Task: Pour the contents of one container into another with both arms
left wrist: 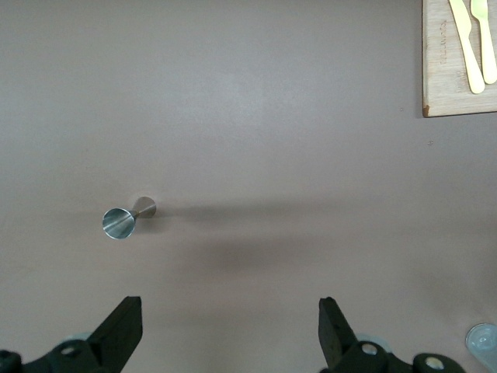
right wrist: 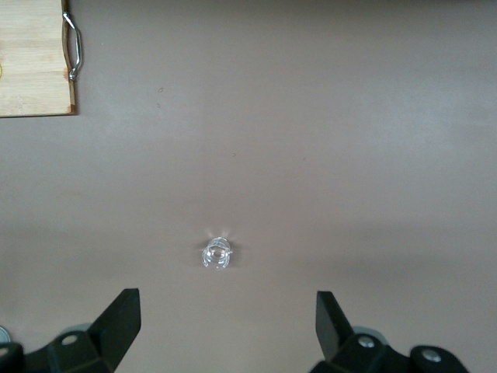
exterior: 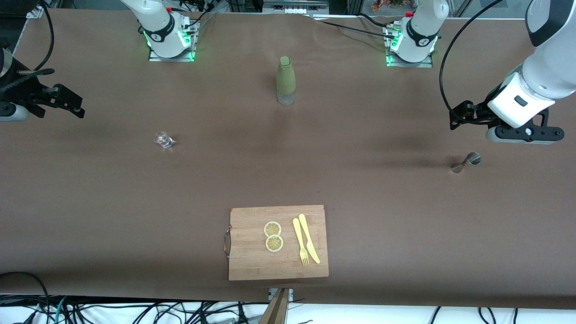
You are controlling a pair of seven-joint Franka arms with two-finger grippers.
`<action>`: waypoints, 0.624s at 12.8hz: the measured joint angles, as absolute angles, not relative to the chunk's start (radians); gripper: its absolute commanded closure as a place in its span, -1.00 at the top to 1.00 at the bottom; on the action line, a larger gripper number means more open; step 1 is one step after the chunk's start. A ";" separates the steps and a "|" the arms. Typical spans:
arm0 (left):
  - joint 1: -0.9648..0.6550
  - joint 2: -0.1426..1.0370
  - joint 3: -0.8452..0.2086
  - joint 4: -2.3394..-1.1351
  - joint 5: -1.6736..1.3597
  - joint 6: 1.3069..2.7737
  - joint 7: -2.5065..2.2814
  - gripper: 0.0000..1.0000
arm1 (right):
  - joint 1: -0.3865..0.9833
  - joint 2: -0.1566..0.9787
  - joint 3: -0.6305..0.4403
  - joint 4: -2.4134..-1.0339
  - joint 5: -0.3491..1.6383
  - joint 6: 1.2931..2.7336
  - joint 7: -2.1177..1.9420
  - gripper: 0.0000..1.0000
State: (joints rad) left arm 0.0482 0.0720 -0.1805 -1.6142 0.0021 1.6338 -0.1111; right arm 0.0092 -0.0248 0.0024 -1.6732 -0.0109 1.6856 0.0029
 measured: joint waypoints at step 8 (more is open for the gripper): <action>0.049 0.072 -0.180 -1.614 0.002 1.634 -0.079 1.00 | 0.009 -0.025 0.001 -1.673 -0.011 1.685 0.003 1.00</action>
